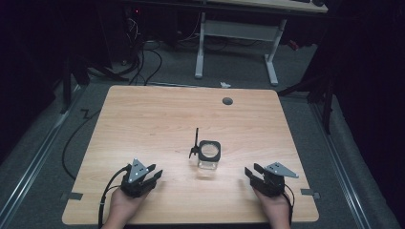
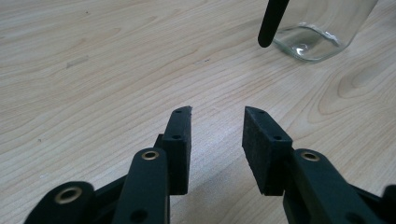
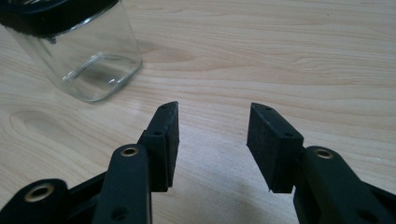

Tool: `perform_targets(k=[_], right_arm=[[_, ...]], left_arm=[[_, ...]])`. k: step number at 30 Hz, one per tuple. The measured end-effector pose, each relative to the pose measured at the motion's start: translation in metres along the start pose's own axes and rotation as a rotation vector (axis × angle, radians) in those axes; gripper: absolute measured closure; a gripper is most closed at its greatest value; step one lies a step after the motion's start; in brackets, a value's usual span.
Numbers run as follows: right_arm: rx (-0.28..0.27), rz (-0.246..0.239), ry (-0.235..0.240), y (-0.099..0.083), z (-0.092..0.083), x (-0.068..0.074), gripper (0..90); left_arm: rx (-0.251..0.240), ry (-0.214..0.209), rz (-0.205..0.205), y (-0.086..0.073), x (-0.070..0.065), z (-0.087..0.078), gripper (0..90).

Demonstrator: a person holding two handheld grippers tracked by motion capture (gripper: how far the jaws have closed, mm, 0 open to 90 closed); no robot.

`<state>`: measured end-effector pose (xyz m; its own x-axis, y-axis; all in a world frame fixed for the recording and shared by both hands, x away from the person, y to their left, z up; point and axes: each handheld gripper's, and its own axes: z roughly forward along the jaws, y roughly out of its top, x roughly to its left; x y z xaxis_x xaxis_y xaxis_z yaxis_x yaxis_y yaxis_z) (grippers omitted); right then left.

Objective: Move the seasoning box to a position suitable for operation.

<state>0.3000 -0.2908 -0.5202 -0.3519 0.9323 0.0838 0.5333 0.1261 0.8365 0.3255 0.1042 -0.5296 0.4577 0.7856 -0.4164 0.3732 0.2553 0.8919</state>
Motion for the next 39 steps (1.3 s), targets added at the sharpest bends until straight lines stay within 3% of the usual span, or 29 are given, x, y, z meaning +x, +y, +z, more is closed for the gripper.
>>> perform_targets(k=[3, 5, 13, 18, 20, 25, 29, 34, 39], right_arm=[[0.009, -0.045, -0.023, -0.001, 0.001, 0.003, 56.3], [0.009, -0.047, -0.026, -0.002, 0.001, 0.002, 57.0], [-0.001, -0.004, 0.010, -0.002, 0.001, -0.003, 68.6], [-0.002, -0.012, 0.009, -0.002, -0.001, -0.003, 69.8], [-0.006, -0.026, 0.010, -0.002, -0.002, -0.003, 70.8], [-0.017, -0.050, 0.020, 0.000, -0.005, 0.000, 78.5], [-0.019, -0.053, 0.026, 0.001, -0.005, 0.001, 78.8], [-0.020, -0.058, 0.026, 0.000, -0.006, 0.001, 79.1], [-0.022, -0.052, 0.028, -0.001, -0.006, 0.000, 78.9]], left_arm=[[0.002, 0.005, -0.007, -0.001, 0.000, 0.002, 66.9], [0.004, 0.007, -0.012, -0.002, -0.001, 0.003, 67.2], [0.012, 0.011, -0.027, -0.005, -0.007, 0.009, 77.4], [0.020, 0.003, -0.005, -0.004, -0.019, 0.016, 86.4], [0.019, -0.014, -0.045, -0.002, -0.024, 0.019, 89.7], [0.017, -0.041, -0.043, 0.000, -0.043, 0.032, 90.0], [0.021, -0.055, -0.034, -0.001, -0.056, 0.046, 90.0], [0.032, -0.064, -0.037, -0.004, -0.067, 0.062, 90.0], [0.043, -0.067, -0.067, -0.005, -0.071, 0.077, 90.0]])
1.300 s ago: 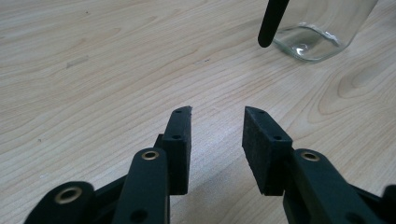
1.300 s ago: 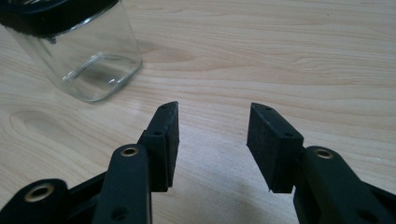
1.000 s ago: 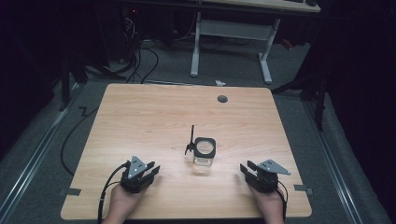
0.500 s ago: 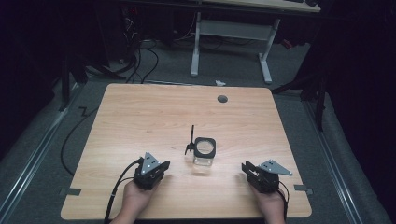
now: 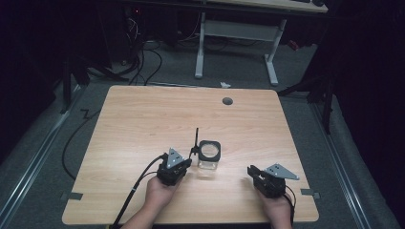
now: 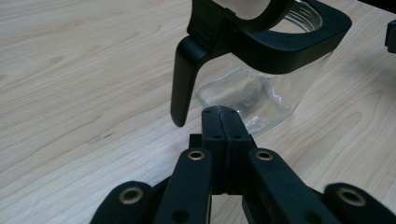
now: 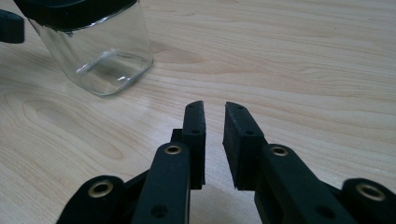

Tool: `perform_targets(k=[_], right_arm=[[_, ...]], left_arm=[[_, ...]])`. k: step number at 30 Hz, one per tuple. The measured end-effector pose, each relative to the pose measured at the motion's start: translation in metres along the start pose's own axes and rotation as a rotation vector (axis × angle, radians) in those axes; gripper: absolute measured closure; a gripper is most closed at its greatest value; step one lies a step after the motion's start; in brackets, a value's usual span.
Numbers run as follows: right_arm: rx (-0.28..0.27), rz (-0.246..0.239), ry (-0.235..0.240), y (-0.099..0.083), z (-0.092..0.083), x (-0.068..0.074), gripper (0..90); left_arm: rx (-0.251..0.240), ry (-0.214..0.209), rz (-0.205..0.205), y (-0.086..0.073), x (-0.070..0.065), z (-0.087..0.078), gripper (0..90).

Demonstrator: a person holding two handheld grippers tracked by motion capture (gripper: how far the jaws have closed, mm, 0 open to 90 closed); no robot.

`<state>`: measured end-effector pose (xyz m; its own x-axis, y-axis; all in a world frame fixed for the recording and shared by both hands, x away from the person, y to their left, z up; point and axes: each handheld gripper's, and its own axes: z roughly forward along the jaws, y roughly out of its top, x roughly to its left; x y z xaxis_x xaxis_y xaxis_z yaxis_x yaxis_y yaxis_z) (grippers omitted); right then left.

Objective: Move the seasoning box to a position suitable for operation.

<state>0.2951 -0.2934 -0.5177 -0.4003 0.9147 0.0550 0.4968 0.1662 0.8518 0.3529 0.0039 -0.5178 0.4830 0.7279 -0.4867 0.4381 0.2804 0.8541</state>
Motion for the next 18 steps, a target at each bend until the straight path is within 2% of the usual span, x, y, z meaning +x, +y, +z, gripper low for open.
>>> perform_targets(k=[5, 14, 18], right_arm=[[-0.005, -0.001, 0.004, 0.000, -0.001, -0.002, 77.7], [-0.003, 0.000, 0.009, 0.000, 0.000, -0.001, 77.3], [-0.004, 0.003, 0.010, 0.000, 0.000, 0.000, 77.1]], left_arm=[[0.000, 0.006, -0.013, -0.001, -0.003, 0.008, 90.0], [-0.001, 0.006, 0.004, -0.001, -0.005, 0.016, 90.0], [-0.011, 0.009, -0.011, 0.000, -0.005, 0.018, 90.0]])
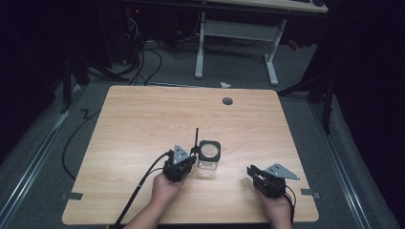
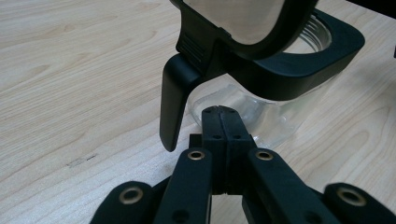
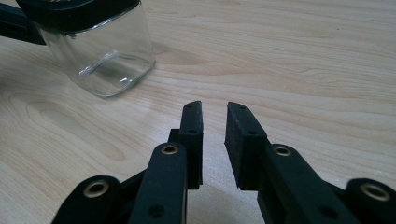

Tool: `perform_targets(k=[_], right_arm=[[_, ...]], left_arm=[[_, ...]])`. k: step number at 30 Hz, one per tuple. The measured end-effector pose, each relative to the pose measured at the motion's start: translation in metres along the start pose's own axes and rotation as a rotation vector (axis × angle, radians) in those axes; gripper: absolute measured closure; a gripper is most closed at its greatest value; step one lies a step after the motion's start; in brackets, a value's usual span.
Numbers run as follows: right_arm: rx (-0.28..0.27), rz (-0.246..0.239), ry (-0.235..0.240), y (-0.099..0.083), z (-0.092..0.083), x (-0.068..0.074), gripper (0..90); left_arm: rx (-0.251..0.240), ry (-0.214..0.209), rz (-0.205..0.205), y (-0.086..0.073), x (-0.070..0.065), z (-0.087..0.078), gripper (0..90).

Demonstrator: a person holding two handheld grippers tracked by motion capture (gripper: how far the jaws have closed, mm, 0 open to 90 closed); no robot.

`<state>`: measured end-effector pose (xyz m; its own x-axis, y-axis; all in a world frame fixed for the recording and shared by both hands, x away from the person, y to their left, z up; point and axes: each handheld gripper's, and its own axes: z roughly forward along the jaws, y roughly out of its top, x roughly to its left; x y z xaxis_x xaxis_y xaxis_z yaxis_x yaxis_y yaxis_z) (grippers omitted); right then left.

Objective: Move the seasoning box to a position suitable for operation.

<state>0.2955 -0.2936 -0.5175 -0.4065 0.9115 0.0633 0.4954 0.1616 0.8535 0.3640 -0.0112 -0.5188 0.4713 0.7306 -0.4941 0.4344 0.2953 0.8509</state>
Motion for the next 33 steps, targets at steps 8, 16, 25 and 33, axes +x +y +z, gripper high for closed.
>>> perform_targets(k=[8, 16, 25, 33], right_arm=[[-0.002, -0.006, 0.001, 0.000, -0.001, 0.000, 76.9], [-0.002, -0.011, 0.004, 0.000, -0.001, 0.000, 76.9], [0.002, -0.007, 0.006, 0.000, 0.000, 0.000, 76.8], [0.003, -0.009, 0.006, 0.000, 0.000, 0.000, 76.8]], left_arm=[[-0.003, 0.007, 0.007, 0.001, 0.002, 0.001, 90.0], [-0.010, 0.011, 0.004, 0.004, 0.004, 0.002, 90.0], [-0.016, 0.018, -0.001, 0.005, 0.007, 0.004, 90.0], [-0.025, 0.029, -0.009, 0.008, 0.012, 0.006, 90.0]])
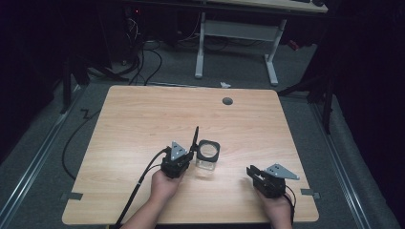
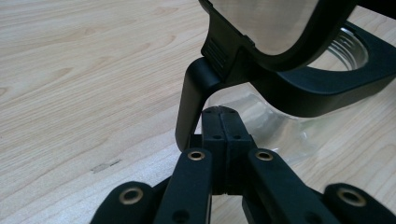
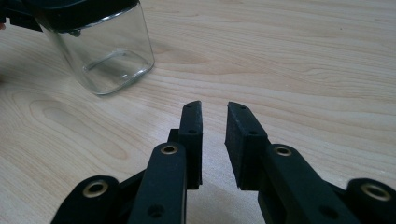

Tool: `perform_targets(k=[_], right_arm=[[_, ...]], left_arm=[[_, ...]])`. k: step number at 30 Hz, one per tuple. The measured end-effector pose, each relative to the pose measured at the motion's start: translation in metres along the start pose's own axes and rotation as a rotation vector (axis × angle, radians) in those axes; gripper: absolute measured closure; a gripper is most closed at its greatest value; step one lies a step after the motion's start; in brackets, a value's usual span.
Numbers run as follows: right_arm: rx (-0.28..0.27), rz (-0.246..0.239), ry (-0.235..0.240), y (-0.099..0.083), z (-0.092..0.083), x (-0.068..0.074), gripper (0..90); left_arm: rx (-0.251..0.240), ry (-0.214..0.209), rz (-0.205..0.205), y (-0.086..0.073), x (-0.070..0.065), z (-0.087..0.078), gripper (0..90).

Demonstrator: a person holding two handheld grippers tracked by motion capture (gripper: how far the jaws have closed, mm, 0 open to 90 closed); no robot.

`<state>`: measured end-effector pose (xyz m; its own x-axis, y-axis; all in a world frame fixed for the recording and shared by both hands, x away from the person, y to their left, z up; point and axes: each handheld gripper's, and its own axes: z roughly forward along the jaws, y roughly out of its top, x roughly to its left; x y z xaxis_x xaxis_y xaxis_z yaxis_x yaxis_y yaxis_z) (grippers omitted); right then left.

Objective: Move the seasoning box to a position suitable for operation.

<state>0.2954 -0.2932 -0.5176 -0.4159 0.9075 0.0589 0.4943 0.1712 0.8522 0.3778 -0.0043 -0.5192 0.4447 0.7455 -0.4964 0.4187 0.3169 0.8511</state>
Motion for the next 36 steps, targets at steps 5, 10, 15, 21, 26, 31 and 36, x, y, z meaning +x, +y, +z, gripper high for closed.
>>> perform_targets(k=[5, 10, 15, 21, 26, 31, 36], right_arm=[[0.001, -0.003, 0.002, 0.000, 0.000, 0.000, 76.9], [0.006, -0.003, 0.005, 0.000, 0.000, 0.001, 77.1], [0.006, -0.007, 0.005, 0.000, 0.001, 0.001, 77.2], [0.008, -0.013, 0.006, -0.001, 0.001, 0.002, 78.2], [0.014, -0.017, 0.016, -0.001, 0.004, 0.005, 80.6], [0.016, -0.025, 0.045, 0.001, 0.011, 0.013, 85.8], [0.029, -0.043, 0.069, 0.022, 0.038, 0.025, 90.0]], left_arm=[[-0.002, 0.010, -0.002, 0.001, 0.004, 0.002, 90.0], [-0.005, 0.019, -0.002, 0.004, 0.008, 0.005, 90.0], [-0.002, 0.025, 0.011, 0.009, 0.010, 0.011, 90.0], [-0.019, 0.036, -0.003, 0.018, 0.016, 0.022, 90.0], [-0.020, 0.053, -0.014, 0.021, 0.025, 0.032, 90.0], [-0.032, 0.057, -0.019, 0.021, 0.027, 0.021, 90.0], [-0.029, 0.044, -0.002, 0.013, 0.022, -0.005, 90.0]])
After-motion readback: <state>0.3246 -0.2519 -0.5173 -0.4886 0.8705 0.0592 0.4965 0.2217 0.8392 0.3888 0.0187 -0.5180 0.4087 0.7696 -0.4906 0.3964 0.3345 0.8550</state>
